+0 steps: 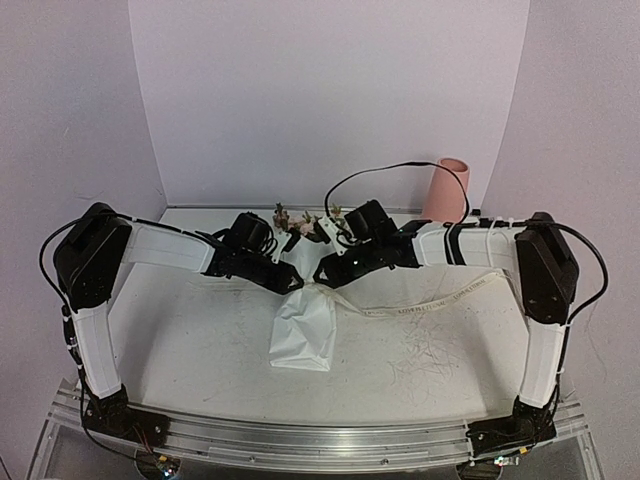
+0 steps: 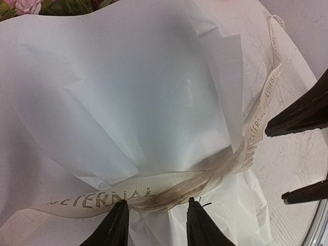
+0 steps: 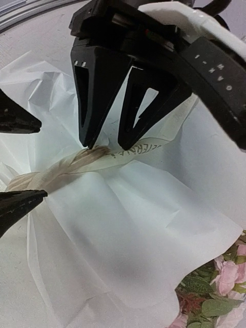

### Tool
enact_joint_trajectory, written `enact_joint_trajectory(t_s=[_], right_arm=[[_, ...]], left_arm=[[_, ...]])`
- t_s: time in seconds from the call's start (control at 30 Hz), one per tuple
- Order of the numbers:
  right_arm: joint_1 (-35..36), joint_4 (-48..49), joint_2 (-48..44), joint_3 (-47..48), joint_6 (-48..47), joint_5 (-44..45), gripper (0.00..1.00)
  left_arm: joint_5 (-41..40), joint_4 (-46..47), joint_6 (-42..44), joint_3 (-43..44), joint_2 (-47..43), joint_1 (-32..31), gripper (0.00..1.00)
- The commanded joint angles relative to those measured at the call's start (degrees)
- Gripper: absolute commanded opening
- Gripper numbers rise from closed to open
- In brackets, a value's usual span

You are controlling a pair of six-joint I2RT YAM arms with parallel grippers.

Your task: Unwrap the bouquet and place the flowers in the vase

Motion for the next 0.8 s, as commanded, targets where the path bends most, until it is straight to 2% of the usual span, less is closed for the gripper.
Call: enact_joint_trajectory(t_s=[0.0,0.23,0.67,0.77], right_arm=[[0.6,-1.9,3.1,4.3,-0.9,2.5,0.40],[0.8,-3.4,5.3,6.9,-2.2,3.4,0.31],[1.6,-4.9,7.2,7.1,-3.2,4.4,0.28],[1.7,-5.2,7.0,6.8,-3.4,5.1,0.22]], left_arm=[[-2.6,0.4,1.3,3.3,-1.3,-0.1,0.41],[-3.3,-0.3,1.3,4.6,-0.7,0.0,0.40],[-2.5,-1.0,1.2,5.5,0.6,0.0,0.40],[-2.1,-1.0,0.9,5.5,1.0,0.0,0.40]])
